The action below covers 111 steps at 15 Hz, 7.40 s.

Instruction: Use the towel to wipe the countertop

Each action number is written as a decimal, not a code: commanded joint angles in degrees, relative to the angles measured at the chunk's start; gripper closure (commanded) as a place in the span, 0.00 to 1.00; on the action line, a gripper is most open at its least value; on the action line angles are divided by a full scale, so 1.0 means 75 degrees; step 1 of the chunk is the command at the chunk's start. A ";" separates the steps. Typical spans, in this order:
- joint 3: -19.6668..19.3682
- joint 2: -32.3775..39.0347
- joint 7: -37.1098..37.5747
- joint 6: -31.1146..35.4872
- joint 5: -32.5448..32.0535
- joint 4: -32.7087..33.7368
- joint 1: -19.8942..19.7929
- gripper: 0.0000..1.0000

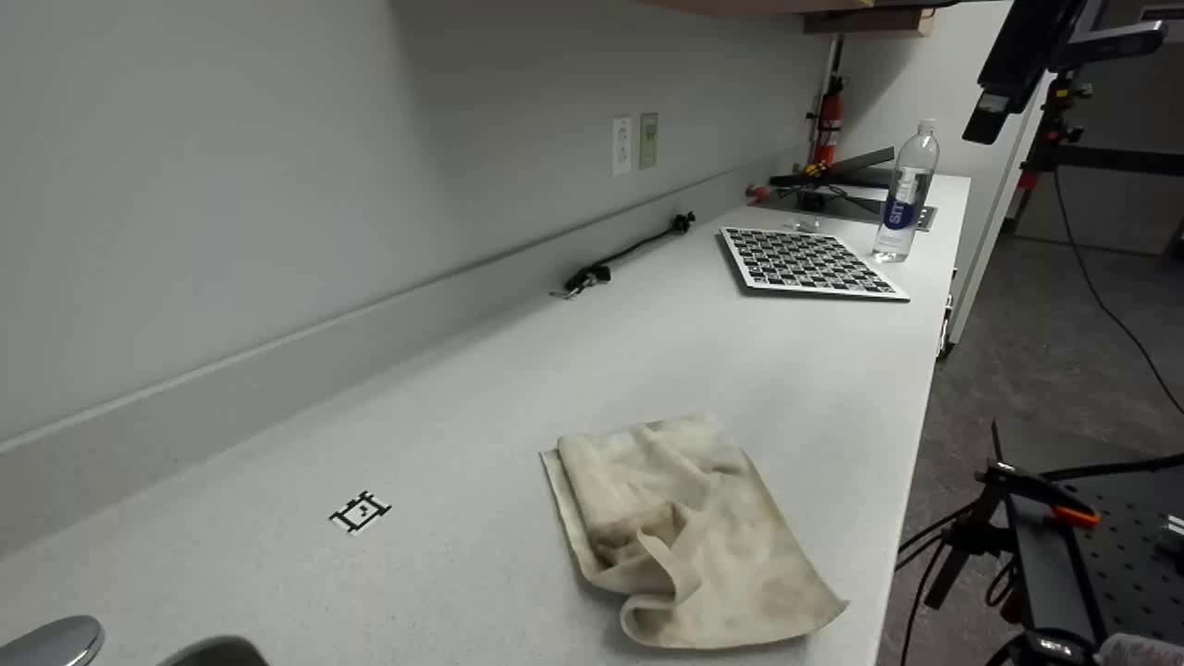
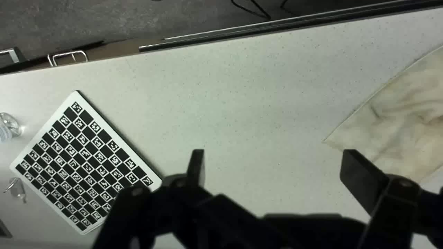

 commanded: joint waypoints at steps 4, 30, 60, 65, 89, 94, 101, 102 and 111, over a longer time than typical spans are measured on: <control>-0.0077 0.0023 0.0058 -0.0035 -0.0061 0.0023 0.0103 0.00; -0.0275 0.0117 -0.0220 -0.0198 0.0217 0.0079 0.0307 0.00; -0.0314 0.4552 -0.1459 -0.0372 0.0671 0.2868 0.1114 0.00; -0.0010 0.5075 -0.1381 0.0015 0.0780 0.2711 0.1467 0.00; 0.0354 0.7981 -0.1371 0.2477 0.0993 0.3039 0.1855 0.00; 0.0133 0.8599 -0.1258 0.3852 0.1198 0.3054 0.1730 0.00; -0.0086 0.8928 -0.1291 0.4649 0.1408 0.2805 0.1495 0.00; -0.0110 0.8953 -0.1293 0.4702 0.1426 0.2786 0.1468 0.00; -0.0006 0.9024 -0.1507 0.4831 0.2179 0.2803 0.1183 0.47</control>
